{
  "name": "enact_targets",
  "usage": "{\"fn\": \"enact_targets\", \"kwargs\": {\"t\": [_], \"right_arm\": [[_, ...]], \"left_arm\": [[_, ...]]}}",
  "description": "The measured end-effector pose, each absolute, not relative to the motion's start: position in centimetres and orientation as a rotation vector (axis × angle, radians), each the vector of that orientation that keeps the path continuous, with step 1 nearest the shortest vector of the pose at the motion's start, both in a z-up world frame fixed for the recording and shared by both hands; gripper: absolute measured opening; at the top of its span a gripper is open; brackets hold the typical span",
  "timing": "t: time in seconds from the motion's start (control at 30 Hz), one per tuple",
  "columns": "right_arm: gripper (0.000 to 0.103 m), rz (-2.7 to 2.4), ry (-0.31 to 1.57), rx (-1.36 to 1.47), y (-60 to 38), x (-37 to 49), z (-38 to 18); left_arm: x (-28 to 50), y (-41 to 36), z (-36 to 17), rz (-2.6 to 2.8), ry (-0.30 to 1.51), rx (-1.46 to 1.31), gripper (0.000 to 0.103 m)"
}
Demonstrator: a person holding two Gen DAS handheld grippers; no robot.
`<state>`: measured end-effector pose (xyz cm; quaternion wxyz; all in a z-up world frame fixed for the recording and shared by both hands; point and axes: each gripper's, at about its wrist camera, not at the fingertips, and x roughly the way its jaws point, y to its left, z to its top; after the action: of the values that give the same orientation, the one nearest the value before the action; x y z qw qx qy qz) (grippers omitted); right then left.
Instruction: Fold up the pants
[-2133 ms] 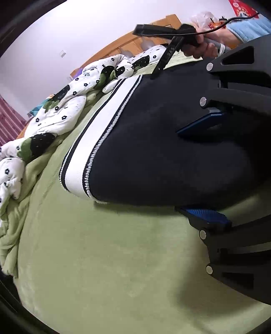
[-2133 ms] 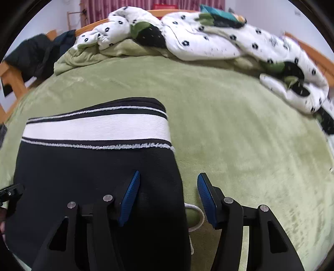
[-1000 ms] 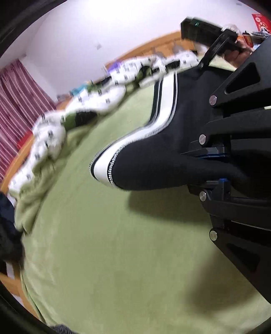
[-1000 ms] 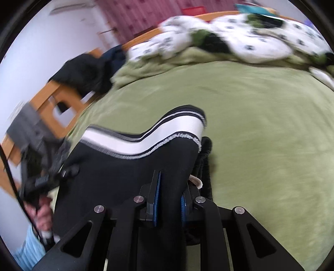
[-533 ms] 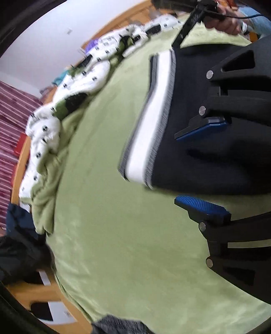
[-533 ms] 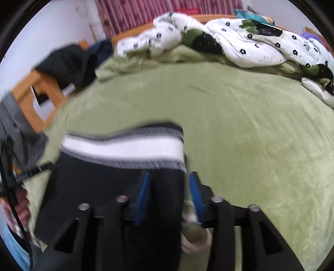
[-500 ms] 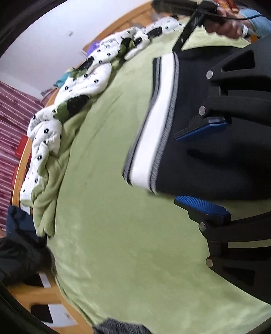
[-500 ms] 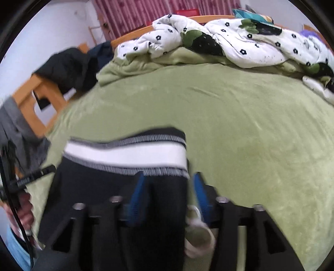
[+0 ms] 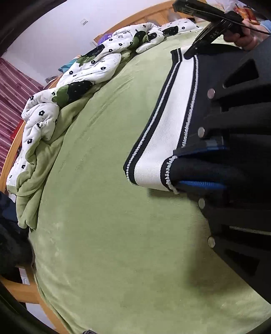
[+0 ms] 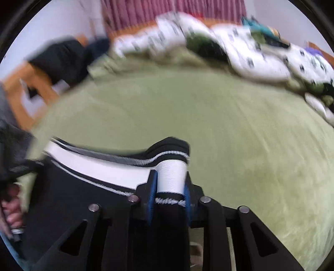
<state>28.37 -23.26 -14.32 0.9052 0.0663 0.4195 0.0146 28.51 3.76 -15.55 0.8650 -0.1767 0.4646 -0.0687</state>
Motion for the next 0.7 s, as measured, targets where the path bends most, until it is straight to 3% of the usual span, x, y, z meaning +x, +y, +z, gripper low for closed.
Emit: {"fn": "enact_targets", "kwargs": {"t": [0.03,0.2,0.27,0.37,0.5,0.7], "right_arm": [[0.024,0.039,0.874,0.156,-23.6,28.4,-14.2],[0.033,0.003,0.835,0.141,-23.5,26.8,-10.5],[0.034,0.049,0.760,0.134,-22.6,26.2,-9.1],[0.034,0.065,0.723,0.099,-21.2,26.2,-9.0],[0.034,0.000,0.845,0.014,-20.5,28.1,-13.8],[0.035,0.012,0.823,0.036,-21.1,28.1,-13.8]], "left_arm": [[28.3,3.6,-15.0,-0.128,0.968,-0.342,0.030],[26.0,2.8,-11.2,-0.065,0.843,-0.200,0.034],[25.6,2.3,-9.9,-0.102,0.779,-0.192,0.050],[26.1,1.1,-10.0,-0.139,0.768,-0.199,0.050],[28.4,-0.3,-13.6,-0.103,0.900,-0.157,0.050],[28.0,-1.3,-14.4,-0.081,0.906,-0.109,0.052]]}}
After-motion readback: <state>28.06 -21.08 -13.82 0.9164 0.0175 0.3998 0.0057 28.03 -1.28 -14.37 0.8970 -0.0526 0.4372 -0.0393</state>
